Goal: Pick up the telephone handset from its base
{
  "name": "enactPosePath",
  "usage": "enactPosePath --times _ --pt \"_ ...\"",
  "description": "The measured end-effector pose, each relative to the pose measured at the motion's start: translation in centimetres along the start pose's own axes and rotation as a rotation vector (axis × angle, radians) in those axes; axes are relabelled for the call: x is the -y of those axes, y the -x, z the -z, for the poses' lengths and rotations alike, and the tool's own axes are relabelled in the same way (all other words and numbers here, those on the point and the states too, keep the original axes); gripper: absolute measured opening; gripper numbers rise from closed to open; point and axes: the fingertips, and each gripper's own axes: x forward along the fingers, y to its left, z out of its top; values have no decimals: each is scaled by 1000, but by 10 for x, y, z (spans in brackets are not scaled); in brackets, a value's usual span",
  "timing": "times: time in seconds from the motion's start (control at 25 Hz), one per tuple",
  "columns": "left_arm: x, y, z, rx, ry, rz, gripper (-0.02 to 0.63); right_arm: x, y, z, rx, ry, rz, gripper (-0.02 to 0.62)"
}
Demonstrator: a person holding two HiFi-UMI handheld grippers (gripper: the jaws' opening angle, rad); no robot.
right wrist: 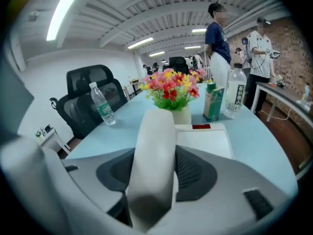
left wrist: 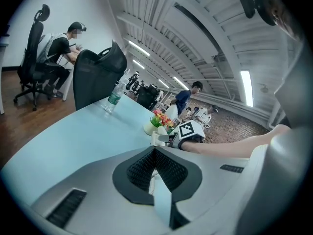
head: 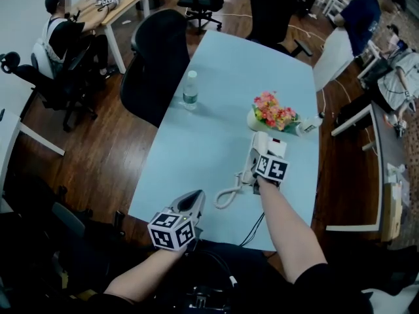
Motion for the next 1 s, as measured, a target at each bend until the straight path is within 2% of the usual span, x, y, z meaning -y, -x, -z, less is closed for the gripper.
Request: enactPosePath --times 0.08,0.28,0.4,0.6,0.72,1.0 --pt "4 1 1 -4 -8 7 0 -9 20 -10 56 -13 -58 245" --pt "15 1 4 -6 -32 26 0 -32 96 -21 186 -134 -263 242" --pt "23 2 6 -9 -45 35 0 -43 154 -21 242 -133 -344 242" --pt "37 0 7 -20 -68 64 0 -47 230 7 284 -78 -387 242" --pt "51 -5 8 -33 -88 87 0 -44 263 19 315 -47 -369 242" --pt "78 -11 14 -49 -129 144 0 -42 278 47 301 -63 -374 241"
